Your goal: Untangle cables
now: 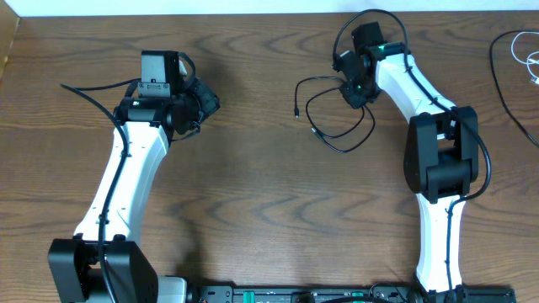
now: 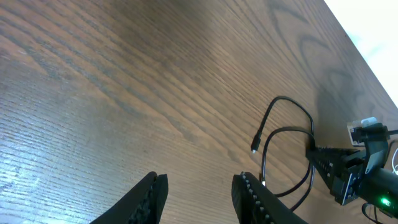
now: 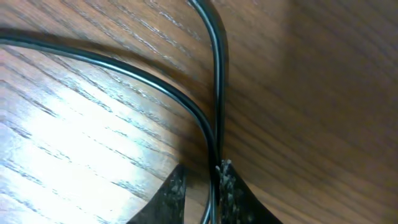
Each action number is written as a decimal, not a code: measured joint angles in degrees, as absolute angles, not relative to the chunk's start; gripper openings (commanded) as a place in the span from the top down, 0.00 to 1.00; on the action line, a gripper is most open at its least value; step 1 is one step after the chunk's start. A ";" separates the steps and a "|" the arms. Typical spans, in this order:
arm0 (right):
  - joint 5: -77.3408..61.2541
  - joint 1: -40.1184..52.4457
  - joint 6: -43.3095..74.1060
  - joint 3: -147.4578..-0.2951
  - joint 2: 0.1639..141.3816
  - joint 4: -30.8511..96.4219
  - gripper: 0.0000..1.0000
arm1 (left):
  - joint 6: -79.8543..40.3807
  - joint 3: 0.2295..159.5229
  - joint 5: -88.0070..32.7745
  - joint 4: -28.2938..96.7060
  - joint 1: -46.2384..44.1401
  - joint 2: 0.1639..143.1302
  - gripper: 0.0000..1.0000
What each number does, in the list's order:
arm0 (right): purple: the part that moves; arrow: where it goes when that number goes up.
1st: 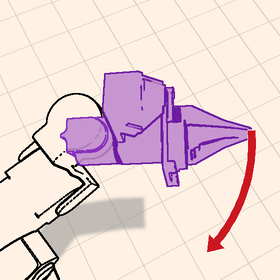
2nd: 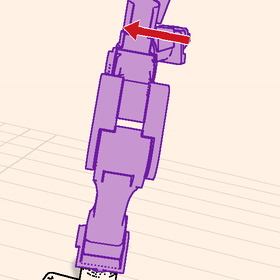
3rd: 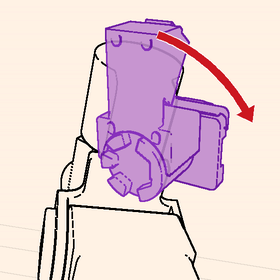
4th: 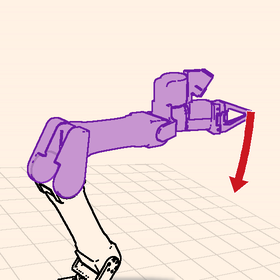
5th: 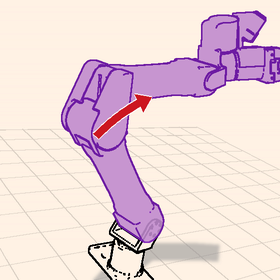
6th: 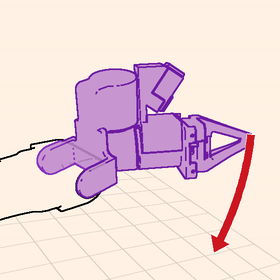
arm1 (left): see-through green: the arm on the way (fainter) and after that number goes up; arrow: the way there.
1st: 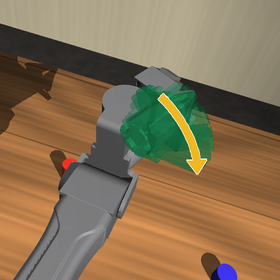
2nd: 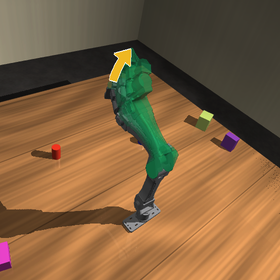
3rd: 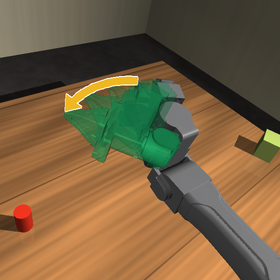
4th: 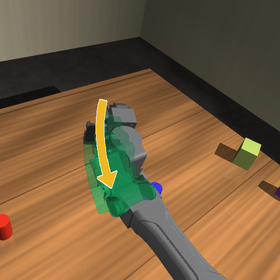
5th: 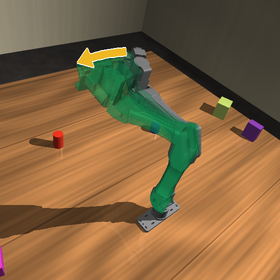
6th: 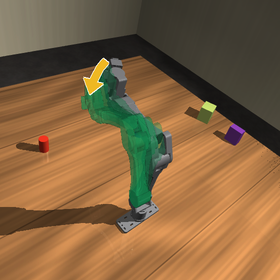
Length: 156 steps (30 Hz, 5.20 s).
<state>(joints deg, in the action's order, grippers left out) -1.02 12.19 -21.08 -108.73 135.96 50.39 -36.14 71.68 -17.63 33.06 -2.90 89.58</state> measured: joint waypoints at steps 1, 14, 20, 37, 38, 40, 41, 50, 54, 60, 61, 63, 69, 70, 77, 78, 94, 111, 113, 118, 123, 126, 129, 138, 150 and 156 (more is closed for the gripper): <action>-1.28 12.19 -20.51 -108.73 135.96 50.46 0.95 | -36.14 71.68 -17.63 33.06 -2.90 89.58 0.60; -6.37 10.81 -8.29 -107.72 134.80 51.27 0.99 | -36.14 71.68 -17.65 33.10 -2.90 89.58 0.60; -13.56 6.63 -6.68 -104.55 129.82 52.66 0.99 | -36.14 71.68 -17.65 33.21 -2.90 89.58 0.60; -17.19 -26.61 -4.58 -105.60 92.38 54.15 0.99 | -36.14 71.68 -17.65 33.21 -2.90 89.58 0.59; -17.08 -28.84 -4.32 -105.60 92.33 53.82 0.99 | -36.14 71.68 -17.65 33.21 -2.90 89.58 0.60; -16.84 -33.01 -3.46 -105.58 92.38 53.12 0.99 | -36.14 71.68 -17.63 33.21 -2.90 89.58 0.59; -16.62 -34.94 -3.16 -105.56 92.40 52.88 0.99 | -36.14 71.68 -17.63 33.21 -2.90 89.58 0.59; -16.51 -46.94 -0.60 -105.54 93.01 50.24 0.99 | -36.14 71.68 -17.63 33.21 -2.90 89.58 0.59; -16.47 -50.50 0.45 -105.56 95.83 49.84 0.99 | -36.14 71.68 -17.65 33.21 -2.90 89.58 0.60; -16.23 -52.45 1.67 -105.51 103.37 50.04 0.71 | -36.14 71.68 -17.63 33.21 -2.90 89.58 0.59; -16.21 -52.45 1.83 -105.51 104.51 50.02 0.62 | -36.14 71.68 -17.63 33.21 -2.90 89.58 0.59; -16.16 -52.45 2.44 -105.49 106.74 50.09 0.50 | -36.14 71.68 -17.65 33.21 -2.90 89.58 0.60; -18.55 -52.45 2.50 -105.27 109.14 50.02 0.37 | -36.14 71.68 -17.63 33.21 -2.90 89.58 0.59; -20.25 -52.45 2.39 -105.27 109.08 49.95 0.33 | -36.14 71.68 -17.63 33.21 -2.90 89.58 0.59; -33.41 -49.30 -2.76 -105.25 106.04 53.58 0.25 | -36.01 71.68 -17.63 33.21 -2.90 89.58 0.36; -34.17 -47.88 -3.77 -105.25 104.90 54.52 0.23 | -36.23 71.68 -17.63 33.32 -2.90 89.58 0.31; -22.35 -11.68 -7.86 -105.27 87.15 64.20 0.01 | -37.47 71.68 -17.63 34.13 -2.90 89.58 0.02; -14.63 3.84 -3.11 -105.27 83.61 70.13 0.01 | -37.52 71.68 -17.63 34.13 -2.90 89.58 0.02; -14.48 3.86 -3.11 -105.27 83.61 70.11 0.01 | -37.52 71.68 -17.63 34.13 -2.90 89.58 0.02; -14.02 3.90 -3.05 -102.45 83.20 61.93 0.01 | -37.52 71.68 -17.63 34.13 -2.90 89.58 0.02; -12.95 3.90 -2.87 -83.53 77.47 37.85 0.01 | -37.54 71.68 -17.65 34.17 -2.90 89.58 0.02; -12.12 3.88 -2.70 -67.99 70.35 22.09 0.01 | -37.54 71.68 -17.61 34.11 -2.90 89.58 0.02; -10.35 3.84 -2.68 -55.20 61.34 13.50 0.01 | -37.54 71.68 -17.63 34.15 -2.90 89.58 0.02; -5.45 0.43 -2.52 -24.60 27.86 2.26 0.00 | -37.54 71.68 -17.61 34.15 -2.90 89.58 0.02; -5.10 -1.56 -1.91 -0.84 5.08 -3.31 0.01 | -37.54 71.68 -17.63 34.17 -2.90 89.65 0.02; -5.10 -1.56 0.58 -0.47 4.32 3.60 0.01 | -37.54 71.68 -17.63 34.15 -2.90 89.65 0.02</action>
<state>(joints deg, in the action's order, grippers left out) -5.10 -1.56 0.58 -0.47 4.32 3.60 -37.54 71.68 -17.63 34.15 -2.90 89.65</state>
